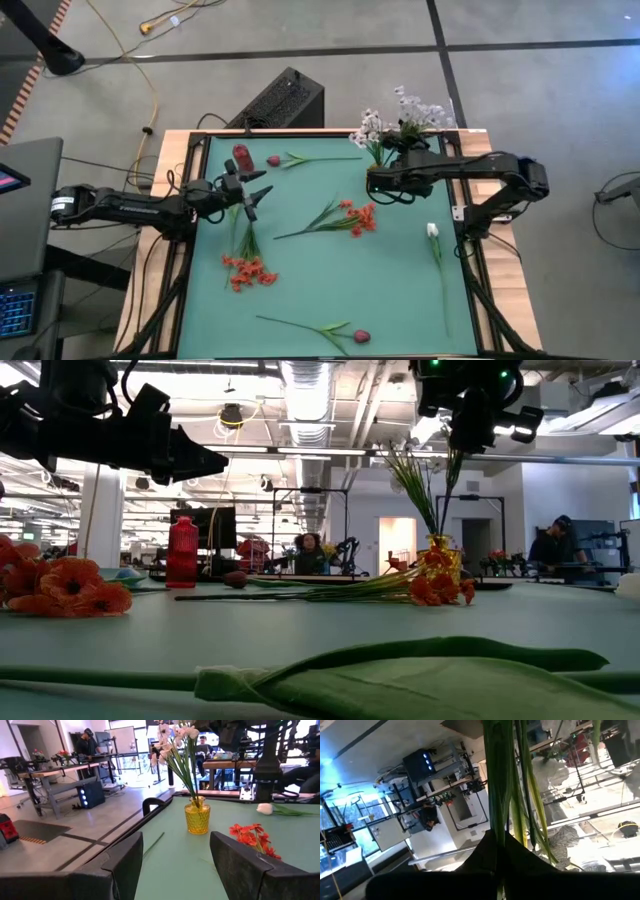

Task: Sort flowers into vase by color
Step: Put the top white flower into the yellow flower vase, then put the right white tulip into the yellow flower vase

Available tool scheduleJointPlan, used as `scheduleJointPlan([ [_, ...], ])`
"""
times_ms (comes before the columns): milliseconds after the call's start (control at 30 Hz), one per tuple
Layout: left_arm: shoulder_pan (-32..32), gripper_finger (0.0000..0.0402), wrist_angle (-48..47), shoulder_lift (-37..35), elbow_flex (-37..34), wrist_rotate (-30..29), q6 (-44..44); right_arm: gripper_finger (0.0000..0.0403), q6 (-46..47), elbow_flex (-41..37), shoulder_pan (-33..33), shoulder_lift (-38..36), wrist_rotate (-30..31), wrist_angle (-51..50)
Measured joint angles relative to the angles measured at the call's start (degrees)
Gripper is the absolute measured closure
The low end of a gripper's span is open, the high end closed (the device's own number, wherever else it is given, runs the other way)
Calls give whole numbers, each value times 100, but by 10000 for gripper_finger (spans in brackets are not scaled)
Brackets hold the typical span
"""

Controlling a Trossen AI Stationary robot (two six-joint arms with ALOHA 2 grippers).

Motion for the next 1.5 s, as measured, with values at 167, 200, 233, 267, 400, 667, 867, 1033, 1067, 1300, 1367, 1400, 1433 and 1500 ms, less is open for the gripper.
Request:
scheduleJointPlan([
  [167,0,182,-10,0,0,1,3,348,28,0,45,-9,-25,122],
  [200,2,182,-10,0,0,0,4,344,27,0,50,-9,-44,122],
  [233,1,182,-10,0,0,0,13,342,27,0,53,-9,-44,122],
  [267,0,182,-10,0,0,1,13,340,29,0,55,-13,-78,120],
  [400,0,182,-10,0,0,1,15,338,29,0,48,-13,-588,143],
  [667,2,182,-10,0,0,1,15,337,42,0,50,-13,-721,206],
  [867,2,182,-11,0,0,1,15,332,44,0,50,-13,-997,316],
  [1033,1,182,-15,0,0,1,17,293,45,0,109,-13,-1091,502],
  [1067,1,182,-15,0,0,1,17,280,68,0,129,-13,-1091,572],
  [1300,0,182,-15,0,0,1,17,204,1293,4,426,-16,-1524,808],
  [1367,0,182,-17,0,0,1,17,193,1655,4,573,-22,-1901,837],
  [1400,0,182,-15,0,0,1,17,190,1833,4,646,-24,-2056,889],
  [1433,2,182,-16,0,0,1,17,188,1998,4,715,-24,-2212,928],
  [1500,0,182,-13,0,0,2,17,187,2371,7,854,-24,-2569,929],
])
